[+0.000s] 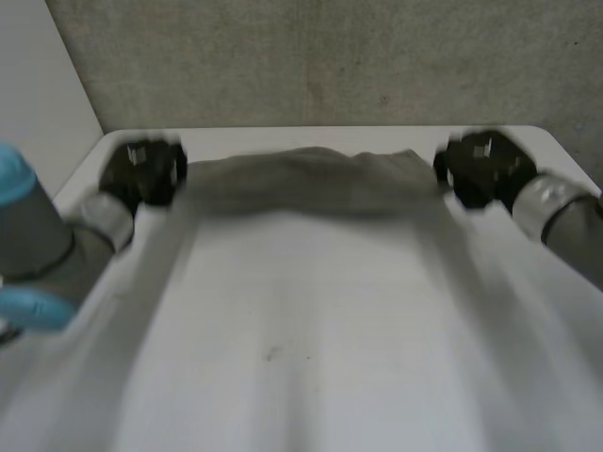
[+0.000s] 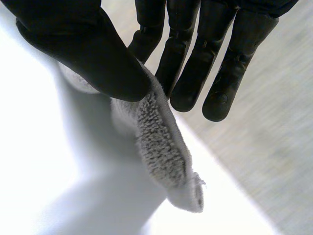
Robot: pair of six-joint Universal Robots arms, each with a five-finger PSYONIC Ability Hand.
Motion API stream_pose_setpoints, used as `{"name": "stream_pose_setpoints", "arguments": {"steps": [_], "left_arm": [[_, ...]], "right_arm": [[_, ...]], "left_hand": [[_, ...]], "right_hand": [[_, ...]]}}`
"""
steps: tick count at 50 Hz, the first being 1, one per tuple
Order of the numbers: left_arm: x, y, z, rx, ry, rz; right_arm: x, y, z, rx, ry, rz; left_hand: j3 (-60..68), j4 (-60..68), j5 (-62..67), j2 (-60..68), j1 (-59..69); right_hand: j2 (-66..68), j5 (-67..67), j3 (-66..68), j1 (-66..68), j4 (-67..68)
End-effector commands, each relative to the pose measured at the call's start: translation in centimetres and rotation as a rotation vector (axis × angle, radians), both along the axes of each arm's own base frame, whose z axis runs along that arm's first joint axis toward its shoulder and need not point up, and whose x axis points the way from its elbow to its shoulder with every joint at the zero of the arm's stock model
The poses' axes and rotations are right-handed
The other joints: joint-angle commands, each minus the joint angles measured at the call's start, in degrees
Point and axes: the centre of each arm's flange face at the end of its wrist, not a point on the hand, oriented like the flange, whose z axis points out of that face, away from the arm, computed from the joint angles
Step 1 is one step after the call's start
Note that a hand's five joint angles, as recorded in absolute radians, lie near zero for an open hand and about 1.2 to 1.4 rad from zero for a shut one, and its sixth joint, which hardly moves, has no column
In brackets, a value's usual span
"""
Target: Fold the towel.
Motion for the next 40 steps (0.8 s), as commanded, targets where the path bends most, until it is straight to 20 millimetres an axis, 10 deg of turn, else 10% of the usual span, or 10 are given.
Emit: {"name": "stream_pose_setpoints", "arguments": {"steps": [1,8,16,26,30,40], "left_arm": [[3.2,5.6,-6.8,0.237,-0.178,0.014],[4.4,8.4,-6.8,0.264,-0.235,0.024],[4.8,12.8,-0.7,0.211,-0.228,0.013],[4.2,15.9,4.4,0.177,-0.2,-0.094],[4.2,14.6,5.1,0.124,-0.204,-0.094],[2.6,3.9,1.2,0.063,-0.284,-0.079]], "right_arm": [[-2.1,3.2,-4.0,0.193,0.155,0.039],[-3.8,4.9,-3.9,0.232,0.191,-0.003],[-6.5,8.3,1.8,0.319,0.205,-0.061],[-7.2,10.3,4.2,0.269,0.346,0.008],[-7.0,9.0,4.6,0.199,0.316,-0.004],[-4.1,0.0,-0.1,0.077,0.164,-0.023]], "left_hand": [[10.28,10.25,10.92,10.25,13.68],[10.28,10.25,10.92,10.25,13.68],[10.28,10.25,10.92,10.25,13.68],[10.28,10.25,10.92,10.25,13.68],[10.28,10.25,10.92,10.25,13.68],[10.28,10.25,10.92,10.25,13.68]], "right_hand": [[10.45,10.7,10.45,0.21,10.29],[10.45,10.7,10.45,0.21,10.29],[10.45,10.7,10.45,0.21,10.29],[10.45,10.7,10.45,0.21,10.29],[10.45,10.7,10.45,0.21,10.29],[10.45,10.7,10.45,0.21,10.29]]}}
